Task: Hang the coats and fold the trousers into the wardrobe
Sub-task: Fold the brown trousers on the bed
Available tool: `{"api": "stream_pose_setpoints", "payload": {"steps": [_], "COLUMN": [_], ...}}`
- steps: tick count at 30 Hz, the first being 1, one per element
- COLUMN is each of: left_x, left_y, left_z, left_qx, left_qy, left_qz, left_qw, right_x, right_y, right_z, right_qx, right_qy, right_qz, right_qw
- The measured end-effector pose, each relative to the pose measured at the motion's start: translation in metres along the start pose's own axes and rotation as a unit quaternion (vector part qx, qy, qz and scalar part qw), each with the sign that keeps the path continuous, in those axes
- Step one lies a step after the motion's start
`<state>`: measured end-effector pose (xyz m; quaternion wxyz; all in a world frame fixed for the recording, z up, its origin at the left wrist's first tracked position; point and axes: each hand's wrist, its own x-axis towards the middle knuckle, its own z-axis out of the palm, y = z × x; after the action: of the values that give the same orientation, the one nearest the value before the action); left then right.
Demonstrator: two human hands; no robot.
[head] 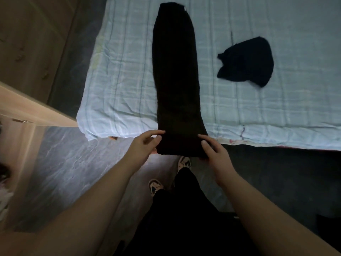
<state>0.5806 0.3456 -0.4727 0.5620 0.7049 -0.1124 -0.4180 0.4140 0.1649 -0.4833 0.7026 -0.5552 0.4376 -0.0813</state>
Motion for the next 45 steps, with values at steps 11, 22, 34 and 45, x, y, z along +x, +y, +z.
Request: {"api": "stream_pose_setpoints", "payload": {"steps": [11,22,34,45], "left_x": [0.050,0.157,0.349,0.522], "left_y": [0.107,0.194,0.319,0.315], "left_z": [-0.027,-0.037,-0.047,-0.075], "left_qx": [0.083,0.169,0.077,0.011], "left_qy": [0.010,0.103,0.153,0.160], "left_qz": [0.085,0.167,0.129,0.028], "left_qw": [0.993,0.966,0.977,0.987], "right_x": [0.045,0.146,0.352,0.516], "right_y": [-0.127,-0.211,-0.356,-0.369], "right_z": [0.020,0.034,0.065,0.089], "right_qx": [-0.001,-0.202,-0.194,-0.155], "right_qy": [-0.041,0.105,0.016,0.009], "right_qz": [-0.105,-0.210,-0.190,-0.109], "right_qw": [0.994,0.951,0.962,0.982]}}
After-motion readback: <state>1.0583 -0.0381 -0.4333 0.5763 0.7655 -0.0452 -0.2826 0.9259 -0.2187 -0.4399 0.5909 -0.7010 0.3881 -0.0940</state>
